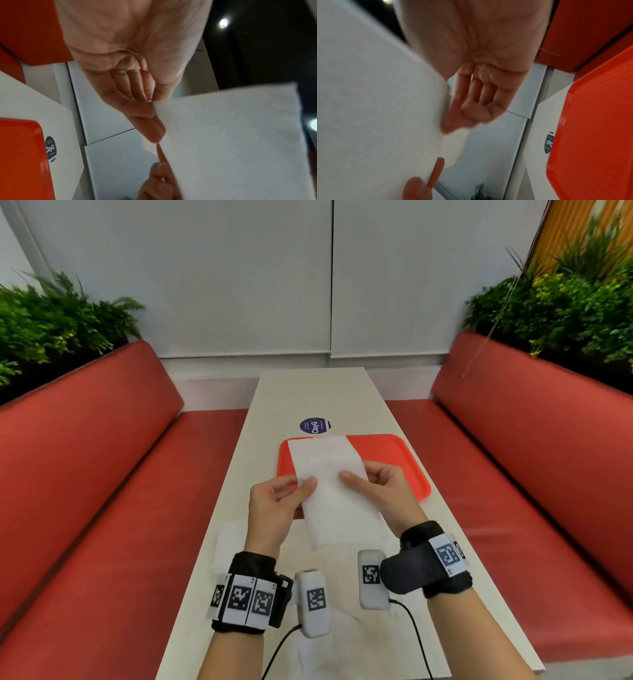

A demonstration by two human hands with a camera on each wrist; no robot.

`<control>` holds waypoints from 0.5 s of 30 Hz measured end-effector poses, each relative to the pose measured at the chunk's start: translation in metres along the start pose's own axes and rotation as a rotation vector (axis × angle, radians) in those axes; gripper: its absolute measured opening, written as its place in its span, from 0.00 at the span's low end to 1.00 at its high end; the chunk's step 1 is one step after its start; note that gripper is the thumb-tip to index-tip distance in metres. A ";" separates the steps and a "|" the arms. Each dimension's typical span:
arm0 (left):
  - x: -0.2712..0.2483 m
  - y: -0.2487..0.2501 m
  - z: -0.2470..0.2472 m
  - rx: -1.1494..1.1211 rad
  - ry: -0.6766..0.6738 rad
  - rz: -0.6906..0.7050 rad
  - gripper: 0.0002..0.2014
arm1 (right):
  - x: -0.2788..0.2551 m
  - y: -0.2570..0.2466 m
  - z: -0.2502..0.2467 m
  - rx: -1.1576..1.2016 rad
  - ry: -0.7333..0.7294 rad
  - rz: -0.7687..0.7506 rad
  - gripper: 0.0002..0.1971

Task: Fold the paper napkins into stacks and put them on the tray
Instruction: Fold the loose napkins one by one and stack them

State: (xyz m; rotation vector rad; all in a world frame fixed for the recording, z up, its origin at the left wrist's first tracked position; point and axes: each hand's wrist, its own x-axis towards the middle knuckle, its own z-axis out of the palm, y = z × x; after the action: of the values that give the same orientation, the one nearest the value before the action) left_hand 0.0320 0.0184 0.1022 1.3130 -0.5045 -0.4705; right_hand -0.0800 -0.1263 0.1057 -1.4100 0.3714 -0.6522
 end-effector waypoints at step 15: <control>-0.011 0.013 -0.014 -0.016 -0.029 0.115 0.14 | -0.014 -0.007 -0.002 -0.067 -0.103 -0.124 0.19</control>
State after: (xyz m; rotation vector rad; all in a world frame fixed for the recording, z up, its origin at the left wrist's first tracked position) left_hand 0.0320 0.0383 0.1116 1.2561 -0.5958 -0.3974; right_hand -0.0933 -0.1197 0.1104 -1.5333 0.2273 -0.6698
